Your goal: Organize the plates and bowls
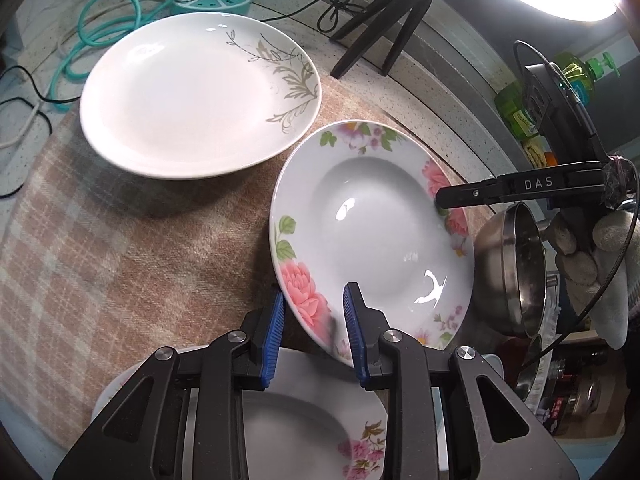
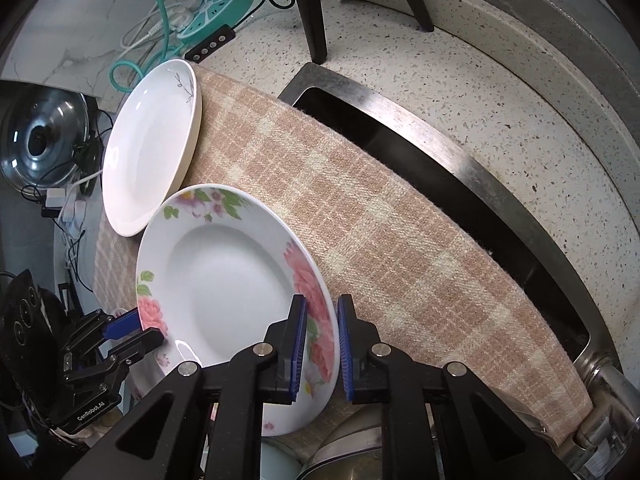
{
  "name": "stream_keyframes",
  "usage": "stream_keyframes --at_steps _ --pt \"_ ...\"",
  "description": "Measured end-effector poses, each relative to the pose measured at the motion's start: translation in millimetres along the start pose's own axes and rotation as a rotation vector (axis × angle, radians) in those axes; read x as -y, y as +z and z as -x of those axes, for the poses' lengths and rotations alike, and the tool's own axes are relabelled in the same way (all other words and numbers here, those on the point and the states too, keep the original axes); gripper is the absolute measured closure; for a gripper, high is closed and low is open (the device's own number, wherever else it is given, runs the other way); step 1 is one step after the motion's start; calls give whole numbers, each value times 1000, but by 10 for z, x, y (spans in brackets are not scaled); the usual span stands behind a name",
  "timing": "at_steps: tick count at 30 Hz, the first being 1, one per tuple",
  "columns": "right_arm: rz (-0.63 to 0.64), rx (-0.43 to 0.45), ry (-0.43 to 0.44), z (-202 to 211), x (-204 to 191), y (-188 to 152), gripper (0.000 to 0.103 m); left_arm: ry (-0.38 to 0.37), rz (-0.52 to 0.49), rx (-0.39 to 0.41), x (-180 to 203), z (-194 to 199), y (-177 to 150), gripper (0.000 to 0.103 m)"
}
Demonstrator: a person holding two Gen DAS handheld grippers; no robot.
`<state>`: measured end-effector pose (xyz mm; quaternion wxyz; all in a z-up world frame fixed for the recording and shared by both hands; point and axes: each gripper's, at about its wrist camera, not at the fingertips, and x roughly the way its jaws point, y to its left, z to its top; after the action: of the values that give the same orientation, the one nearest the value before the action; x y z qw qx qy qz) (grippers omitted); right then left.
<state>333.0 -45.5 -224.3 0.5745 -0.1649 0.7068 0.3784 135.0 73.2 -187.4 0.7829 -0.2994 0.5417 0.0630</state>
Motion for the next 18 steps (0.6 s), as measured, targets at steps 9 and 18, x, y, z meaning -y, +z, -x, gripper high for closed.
stream_keyframes --at_steps 9,18 --pt "9 -26 14 -6 9 -12 89 -6 -7 -8 -88 17 -51 86" --pt "5 -24 9 -16 -2 -6 89 -23 -4 1 -159 96 -124 91"
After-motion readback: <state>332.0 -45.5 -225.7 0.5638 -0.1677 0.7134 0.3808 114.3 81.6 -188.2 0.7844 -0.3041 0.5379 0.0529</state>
